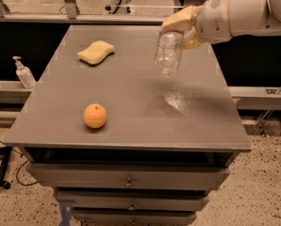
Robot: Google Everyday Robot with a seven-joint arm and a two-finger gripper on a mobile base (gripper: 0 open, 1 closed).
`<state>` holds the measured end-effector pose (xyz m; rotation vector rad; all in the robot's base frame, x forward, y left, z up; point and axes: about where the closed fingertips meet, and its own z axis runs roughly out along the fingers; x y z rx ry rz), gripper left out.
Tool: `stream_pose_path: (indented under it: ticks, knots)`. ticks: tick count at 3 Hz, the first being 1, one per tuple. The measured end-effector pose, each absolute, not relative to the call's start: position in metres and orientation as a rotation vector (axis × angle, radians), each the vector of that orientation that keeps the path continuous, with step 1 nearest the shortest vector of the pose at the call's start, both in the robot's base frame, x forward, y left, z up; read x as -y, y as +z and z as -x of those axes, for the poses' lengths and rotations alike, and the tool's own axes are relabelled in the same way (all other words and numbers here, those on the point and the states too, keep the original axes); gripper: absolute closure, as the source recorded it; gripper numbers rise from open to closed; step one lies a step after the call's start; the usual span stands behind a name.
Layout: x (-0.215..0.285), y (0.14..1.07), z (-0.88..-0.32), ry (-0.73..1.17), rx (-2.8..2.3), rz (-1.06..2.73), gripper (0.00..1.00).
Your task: Place water bottle upright
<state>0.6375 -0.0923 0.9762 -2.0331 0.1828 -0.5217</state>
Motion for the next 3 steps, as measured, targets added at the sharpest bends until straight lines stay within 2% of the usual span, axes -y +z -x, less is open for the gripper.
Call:
stream_pose_path:
  ticks: [1, 3]
  knots:
    - [0.0875, 0.9954, -0.6260, -0.658, -0.008, 1.949, 1.00]
    - [0.0788, 1.0020, -0.6200, -0.722, 0.114, 1.929, 1.00]
